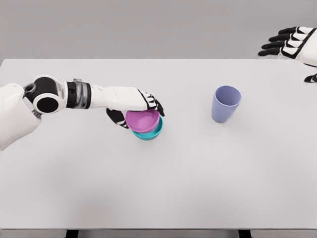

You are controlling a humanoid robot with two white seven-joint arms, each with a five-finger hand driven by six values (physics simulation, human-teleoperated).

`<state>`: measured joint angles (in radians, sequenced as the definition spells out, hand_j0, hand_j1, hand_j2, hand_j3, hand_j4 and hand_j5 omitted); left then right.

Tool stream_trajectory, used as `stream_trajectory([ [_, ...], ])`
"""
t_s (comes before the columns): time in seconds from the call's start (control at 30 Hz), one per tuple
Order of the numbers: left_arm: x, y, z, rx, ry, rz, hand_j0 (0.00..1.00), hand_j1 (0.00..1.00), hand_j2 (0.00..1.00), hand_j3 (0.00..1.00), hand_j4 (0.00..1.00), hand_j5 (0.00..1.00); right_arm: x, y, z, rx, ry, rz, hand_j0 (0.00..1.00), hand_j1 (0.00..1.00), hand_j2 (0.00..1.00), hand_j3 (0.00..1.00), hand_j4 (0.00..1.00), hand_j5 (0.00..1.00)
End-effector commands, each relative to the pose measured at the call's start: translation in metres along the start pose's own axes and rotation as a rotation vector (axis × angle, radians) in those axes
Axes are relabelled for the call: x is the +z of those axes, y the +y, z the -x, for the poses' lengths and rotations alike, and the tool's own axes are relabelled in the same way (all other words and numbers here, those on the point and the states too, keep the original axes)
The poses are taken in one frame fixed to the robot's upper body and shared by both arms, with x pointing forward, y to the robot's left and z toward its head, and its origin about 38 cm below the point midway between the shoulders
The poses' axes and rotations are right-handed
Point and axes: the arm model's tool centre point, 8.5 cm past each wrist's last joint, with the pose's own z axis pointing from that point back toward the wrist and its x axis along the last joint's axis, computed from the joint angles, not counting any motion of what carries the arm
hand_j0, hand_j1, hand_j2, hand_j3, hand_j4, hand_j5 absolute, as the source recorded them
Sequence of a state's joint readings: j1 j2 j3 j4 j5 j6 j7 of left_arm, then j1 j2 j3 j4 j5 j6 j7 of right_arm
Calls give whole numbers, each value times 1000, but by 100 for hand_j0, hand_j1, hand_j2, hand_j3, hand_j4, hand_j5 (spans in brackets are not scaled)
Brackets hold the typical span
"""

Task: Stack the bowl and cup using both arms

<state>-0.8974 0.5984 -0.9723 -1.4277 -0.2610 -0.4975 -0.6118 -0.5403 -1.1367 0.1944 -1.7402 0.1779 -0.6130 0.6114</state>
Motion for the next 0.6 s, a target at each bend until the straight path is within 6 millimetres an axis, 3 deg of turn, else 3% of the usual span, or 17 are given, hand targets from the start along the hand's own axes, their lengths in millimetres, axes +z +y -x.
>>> stream_trajectory([
  [0.0, -3, 1, -1, 1, -5, -3, 68, 68, 68, 68, 68, 68, 6, 13, 5, -15, 15, -83, 100, 100, 100, 100, 100, 100],
  [0.03, -3, 1, 0, -3, 1, -1, 68, 68, 68, 68, 68, 68, 8, -3, 7, 16, 26, -58, 100, 100, 100, 100, 100, 100],
  [0.1, -6, -1, 2, 5, 5, 2, 68, 68, 68, 68, 68, 68, 9, -9, 5, 35, 21, -50, 100, 100, 100, 100, 100, 100],
  [0.2, -7, -1, 2, 7, 5, 2, 68, 68, 68, 68, 68, 68, -3, 3, -4, 10, -24, -68, 100, 100, 100, 100, 100, 100],
  [0.33, -7, -2, 3, 11, 6, 3, 69, 69, 69, 69, 69, 69, -42, 25, -21, -102, -127, 26, 100, 100, 100, 100, 100, 100],
  [0.43, -7, -2, 3, 10, 5, 3, 70, 70, 70, 70, 70, 70, -41, 32, -22, -98, -127, -23, 100, 100, 100, 100, 100, 100],
  [0.5, -7, -2, 3, 10, 5, 3, 71, 71, 71, 71, 71, 71, -40, 37, -18, -98, -117, -54, 100, 100, 100, 100, 100, 100],
  [0.53, -7, -2, 3, 10, 6, 4, 73, 73, 73, 73, 73, 73, -37, 43, -3, -112, -70, -65, 100, 100, 100, 100, 100, 100],
  [0.57, -7, -2, 3, 10, 6, 4, 82, 82, 82, 82, 82, 82, -35, 46, 13, -118, -18, -74, 100, 100, 100, 100, 100, 100],
])
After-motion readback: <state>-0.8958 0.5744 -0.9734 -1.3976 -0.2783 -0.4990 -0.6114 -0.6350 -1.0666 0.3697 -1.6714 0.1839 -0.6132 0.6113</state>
